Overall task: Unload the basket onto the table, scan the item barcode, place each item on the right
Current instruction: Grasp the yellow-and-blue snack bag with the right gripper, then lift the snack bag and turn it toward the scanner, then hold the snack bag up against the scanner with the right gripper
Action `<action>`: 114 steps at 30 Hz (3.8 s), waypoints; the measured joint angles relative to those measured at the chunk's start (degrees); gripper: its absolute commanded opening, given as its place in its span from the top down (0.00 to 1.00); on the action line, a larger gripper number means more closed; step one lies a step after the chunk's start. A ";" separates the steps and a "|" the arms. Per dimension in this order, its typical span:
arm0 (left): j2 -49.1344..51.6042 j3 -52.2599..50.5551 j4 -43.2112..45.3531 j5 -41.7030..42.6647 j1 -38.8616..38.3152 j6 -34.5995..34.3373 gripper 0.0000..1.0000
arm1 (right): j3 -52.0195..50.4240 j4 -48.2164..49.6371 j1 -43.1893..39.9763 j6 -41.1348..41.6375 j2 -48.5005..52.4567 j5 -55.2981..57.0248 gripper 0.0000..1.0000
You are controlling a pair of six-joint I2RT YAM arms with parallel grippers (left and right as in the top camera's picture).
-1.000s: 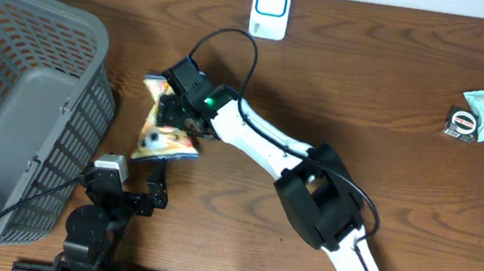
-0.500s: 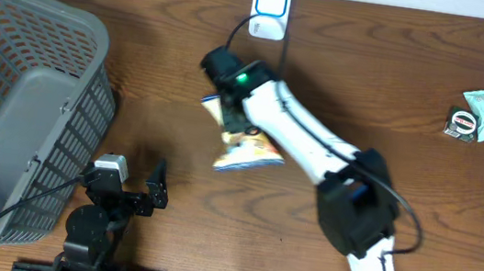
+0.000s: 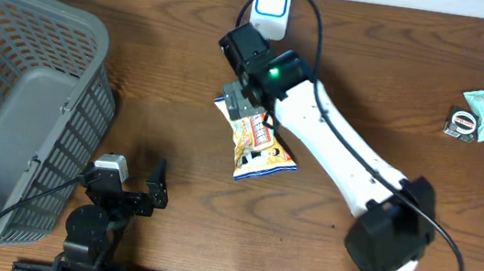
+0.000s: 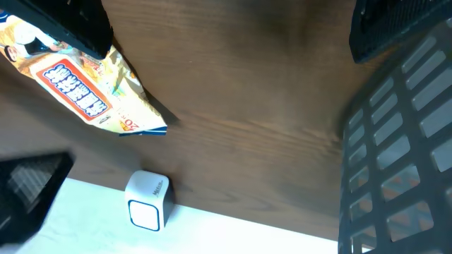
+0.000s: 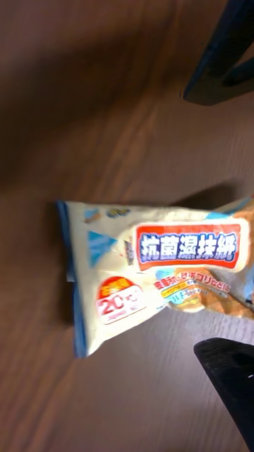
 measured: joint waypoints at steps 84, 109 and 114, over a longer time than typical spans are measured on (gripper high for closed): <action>0.00 0.00 -0.02 0.00 0.00 0.00 0.02 | 8.00 -35.06 -5.92 -68.30 1.27 -76.59 0.99; 0.00 0.00 -0.02 0.00 0.00 -0.02 0.02 | -12.11 -27.98 -4.66 -61.07 -9.60 -58.31 0.99; 0.00 0.00 0.00 0.00 0.00 0.00 0.02 | -12.22 -8.66 -4.61 -50.51 -9.62 -37.13 0.99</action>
